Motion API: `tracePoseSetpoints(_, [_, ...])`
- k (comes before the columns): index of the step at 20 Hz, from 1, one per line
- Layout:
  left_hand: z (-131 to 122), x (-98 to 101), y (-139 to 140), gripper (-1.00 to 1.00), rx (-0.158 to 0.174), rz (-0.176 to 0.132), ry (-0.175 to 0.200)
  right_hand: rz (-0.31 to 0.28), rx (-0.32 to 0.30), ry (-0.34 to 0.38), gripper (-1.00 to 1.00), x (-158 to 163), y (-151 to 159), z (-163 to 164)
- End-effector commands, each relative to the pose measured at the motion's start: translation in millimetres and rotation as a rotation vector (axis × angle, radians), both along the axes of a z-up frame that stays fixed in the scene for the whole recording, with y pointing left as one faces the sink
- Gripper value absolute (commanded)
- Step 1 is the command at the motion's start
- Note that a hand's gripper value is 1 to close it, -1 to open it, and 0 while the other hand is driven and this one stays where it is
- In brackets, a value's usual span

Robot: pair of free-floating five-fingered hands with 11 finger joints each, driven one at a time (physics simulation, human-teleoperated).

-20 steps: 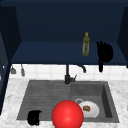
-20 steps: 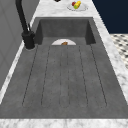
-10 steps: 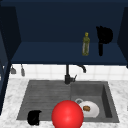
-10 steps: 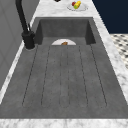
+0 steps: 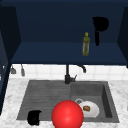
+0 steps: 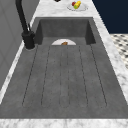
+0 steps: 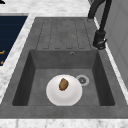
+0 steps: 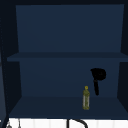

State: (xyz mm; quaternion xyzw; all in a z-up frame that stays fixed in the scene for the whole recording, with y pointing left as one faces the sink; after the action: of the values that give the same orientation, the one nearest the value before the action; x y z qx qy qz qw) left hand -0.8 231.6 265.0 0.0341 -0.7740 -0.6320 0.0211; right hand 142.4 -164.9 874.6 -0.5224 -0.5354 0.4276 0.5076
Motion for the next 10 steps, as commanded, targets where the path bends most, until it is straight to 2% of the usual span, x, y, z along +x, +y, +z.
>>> tracePoseSetpoints(1, [0.0,0.0,0.0,0.0,0.0,0.0,0.0,0.0,0.004,0.125,-1.0,9.6,15.8,-0.1])
tracePoseSetpoints(5, [0.0,0.0,0.0,0.0,0.0,0.0,0.0,0.013,0.002,0.181,-1.0,17.5,25.6,4.7])
tracePoseSetpoints(10, [0.0,0.0,0.0,0.0,0.0,0.0,0.0,0.017,0.006,0.3,-1.0,37.4,33.0,6.8])
